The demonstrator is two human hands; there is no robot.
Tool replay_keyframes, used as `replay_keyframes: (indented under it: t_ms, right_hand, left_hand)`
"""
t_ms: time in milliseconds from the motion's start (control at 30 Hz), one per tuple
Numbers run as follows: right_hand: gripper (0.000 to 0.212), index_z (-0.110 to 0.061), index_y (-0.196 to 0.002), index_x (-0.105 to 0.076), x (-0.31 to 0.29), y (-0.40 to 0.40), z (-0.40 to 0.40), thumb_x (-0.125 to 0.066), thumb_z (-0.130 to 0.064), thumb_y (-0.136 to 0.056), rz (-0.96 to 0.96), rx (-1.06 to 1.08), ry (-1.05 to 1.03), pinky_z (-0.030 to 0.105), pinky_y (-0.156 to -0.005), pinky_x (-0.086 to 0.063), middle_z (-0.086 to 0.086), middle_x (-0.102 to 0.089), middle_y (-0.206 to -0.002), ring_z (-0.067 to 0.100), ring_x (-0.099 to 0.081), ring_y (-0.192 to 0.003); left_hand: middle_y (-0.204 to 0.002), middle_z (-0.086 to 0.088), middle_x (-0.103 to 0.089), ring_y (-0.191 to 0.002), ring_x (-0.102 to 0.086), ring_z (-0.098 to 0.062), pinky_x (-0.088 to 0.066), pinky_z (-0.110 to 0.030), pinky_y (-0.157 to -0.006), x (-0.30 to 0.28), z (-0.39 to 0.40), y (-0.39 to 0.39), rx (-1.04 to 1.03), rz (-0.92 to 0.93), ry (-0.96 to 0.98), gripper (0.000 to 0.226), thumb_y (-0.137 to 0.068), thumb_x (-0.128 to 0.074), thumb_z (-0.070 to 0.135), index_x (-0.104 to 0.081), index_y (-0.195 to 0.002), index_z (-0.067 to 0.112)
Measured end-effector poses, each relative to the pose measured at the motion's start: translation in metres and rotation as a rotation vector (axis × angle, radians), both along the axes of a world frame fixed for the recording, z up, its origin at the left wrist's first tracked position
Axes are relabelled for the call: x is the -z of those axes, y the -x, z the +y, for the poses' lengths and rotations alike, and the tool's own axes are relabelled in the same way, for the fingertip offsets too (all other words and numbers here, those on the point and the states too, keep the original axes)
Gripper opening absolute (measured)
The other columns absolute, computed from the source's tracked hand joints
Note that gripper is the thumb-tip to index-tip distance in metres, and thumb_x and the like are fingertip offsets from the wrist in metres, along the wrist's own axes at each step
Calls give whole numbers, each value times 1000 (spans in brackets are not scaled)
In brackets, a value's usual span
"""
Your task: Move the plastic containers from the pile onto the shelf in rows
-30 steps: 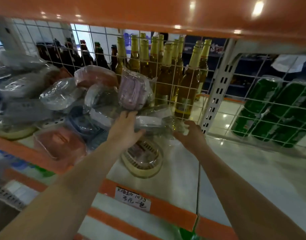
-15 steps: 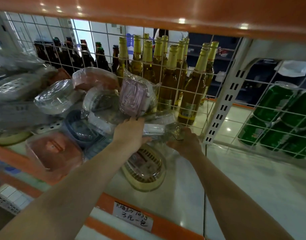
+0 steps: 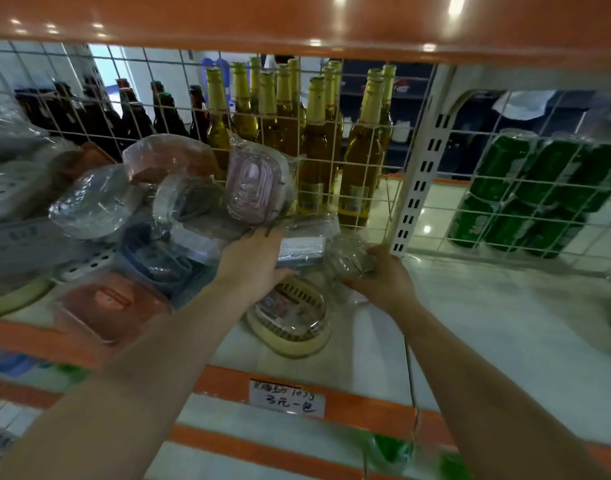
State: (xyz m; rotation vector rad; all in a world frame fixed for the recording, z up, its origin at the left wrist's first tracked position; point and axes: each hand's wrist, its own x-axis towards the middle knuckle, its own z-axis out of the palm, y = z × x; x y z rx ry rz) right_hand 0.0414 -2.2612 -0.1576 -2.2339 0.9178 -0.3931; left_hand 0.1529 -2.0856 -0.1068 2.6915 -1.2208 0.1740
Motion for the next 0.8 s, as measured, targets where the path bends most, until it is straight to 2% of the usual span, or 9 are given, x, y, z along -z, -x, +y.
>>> replay_keyframes:
  t_ms: [67,200,367,500,633,800]
  right_hand:
    - [68,-13,-127,-52,-3,12,7,-80,-35,-70,-35,21,11,32,-81,-49,7,-61,-117,25,-59,-104]
    - [72,-14,-133,-46,-17,38,19,-80,-32,-72,-67,71,19,37,-90,-50,7,-55,-125,26,-56,-109]
    - [78,-15,-138,-41,-23,76,37,-80,-34,-73,-122,138,18,35,-94,-46,9,-50,-128,26,-53,-112]
    - [84,-17,-140,-39,-27,109,48,-79,-41,-70,-142,205,50,38,-98,-46,8,-48,-130,26,-52,-115]
    - [85,-17,-139,-40,-29,151,50,-80,-43,-69,-149,271,58,37,-95,-49,7,-49,-129,24,-56,-110]
    - [81,-15,-137,-43,-32,208,39,-80,-41,-70,-157,382,106,36,-95,-46,10,-50,-128,27,-54,-112]
  left_hand:
    - [-124,-5,-52,-112,-52,-23,-44,-35,-87,-4,3,5,19,-8,20,55,-85,-64,44,-43,-128,16]
    - [-121,-5,-52,-109,-52,-23,-44,-35,-84,-14,13,19,53,-38,49,53,-86,-64,43,-44,-126,14]
    - [-121,-9,-52,-109,-52,-27,-36,-31,-74,-25,24,41,4,-52,200,51,-86,-64,40,-47,-126,13]
    - [-124,-9,-52,-111,-52,-28,-43,-36,-81,-28,22,67,46,-108,280,54,-86,-64,41,-47,-128,13]
    - [-122,-9,-53,-109,-53,-27,-48,-39,-81,-23,9,96,117,-63,316,53,-85,-65,42,-47,-127,13]
    - [-125,-10,-53,-111,-54,-28,-50,-39,-84,-18,-17,133,204,11,328,56,-87,-62,41,-43,-132,13]
